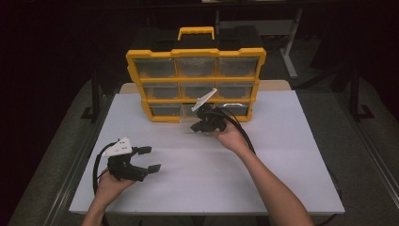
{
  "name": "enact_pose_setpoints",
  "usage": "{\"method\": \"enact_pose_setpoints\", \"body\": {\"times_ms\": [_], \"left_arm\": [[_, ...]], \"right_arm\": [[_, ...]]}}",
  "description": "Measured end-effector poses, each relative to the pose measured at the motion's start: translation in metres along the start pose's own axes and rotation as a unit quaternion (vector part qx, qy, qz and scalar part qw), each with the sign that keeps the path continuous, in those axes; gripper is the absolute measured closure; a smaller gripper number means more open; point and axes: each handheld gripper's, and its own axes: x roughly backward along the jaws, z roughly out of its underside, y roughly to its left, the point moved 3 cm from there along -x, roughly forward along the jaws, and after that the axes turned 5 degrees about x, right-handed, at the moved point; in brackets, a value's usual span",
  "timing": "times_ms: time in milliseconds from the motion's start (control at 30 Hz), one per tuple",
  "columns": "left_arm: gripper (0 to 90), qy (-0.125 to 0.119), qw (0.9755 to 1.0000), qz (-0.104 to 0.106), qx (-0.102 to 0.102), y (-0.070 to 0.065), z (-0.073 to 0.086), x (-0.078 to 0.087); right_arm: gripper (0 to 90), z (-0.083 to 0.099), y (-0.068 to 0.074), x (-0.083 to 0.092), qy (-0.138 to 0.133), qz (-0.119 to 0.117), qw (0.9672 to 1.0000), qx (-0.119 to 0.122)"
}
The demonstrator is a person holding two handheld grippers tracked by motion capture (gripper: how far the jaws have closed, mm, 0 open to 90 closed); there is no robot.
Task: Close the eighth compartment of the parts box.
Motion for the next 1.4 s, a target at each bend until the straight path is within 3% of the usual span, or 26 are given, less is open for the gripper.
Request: {"method": "enact_pose_setpoints", "body": {"times_ms": [100, 300, 433, 467, 567, 767, 833, 1400], "left_arm": [[19.4, 0.0, 1.0, 0.0, -0.002, 0.0, 0.0, 0.0], [19.4, 0.002, 1.0, 0.0, -0.001, 0.0, 0.0, 0.0], [19.4, 0.003, 1.0, -0.001, -0.002, 0.0, 0.0, 0.0], [19.4, 0.003, 1.0, -0.001, -0.002, 0.0, 0.0, 0.0], [19.4, 0.003, 1.0, -0.001, -0.001, 0.0, 0.0, 0.0], [19.5, 0.003, 1.0, -0.001, 0.0, 0.0, 0.001, 0.001], [19.5, 0.004, 1.0, -0.001, 0.0, 0.0, 0.001, 0.001], [19.5, 0.003, 1.0, -0.002, 0.002, 0.0, 0.001, 0.001]], "right_arm": [[88.9, 0.0, -0.003, -0.001, -0.004, 0.001, 1.0, 0.005], [88.9, -0.001, -0.003, -0.001, 0.007, 0.0, 0.9999, -0.011], [88.9, -0.002, -0.006, -0.002, 0.004, 0.001, 1.0, -0.005], [89.0, -0.002, -0.005, -0.002, 0.007, 0.0, 0.9999, -0.014], [88.9, -0.002, -0.008, -0.003, 0.002, 0.003, 1.0, -0.001], [88.9, -0.003, -0.01, -0.003, 0.004, 0.003, 0.9999, -0.013], [88.9, -0.003, -0.013, -0.004, 0.002, 0.004, 1.0, -0.003], [89.0, -0.004, -0.022, -0.004, 0.004, 0.012, 0.9998, -0.012]]}}
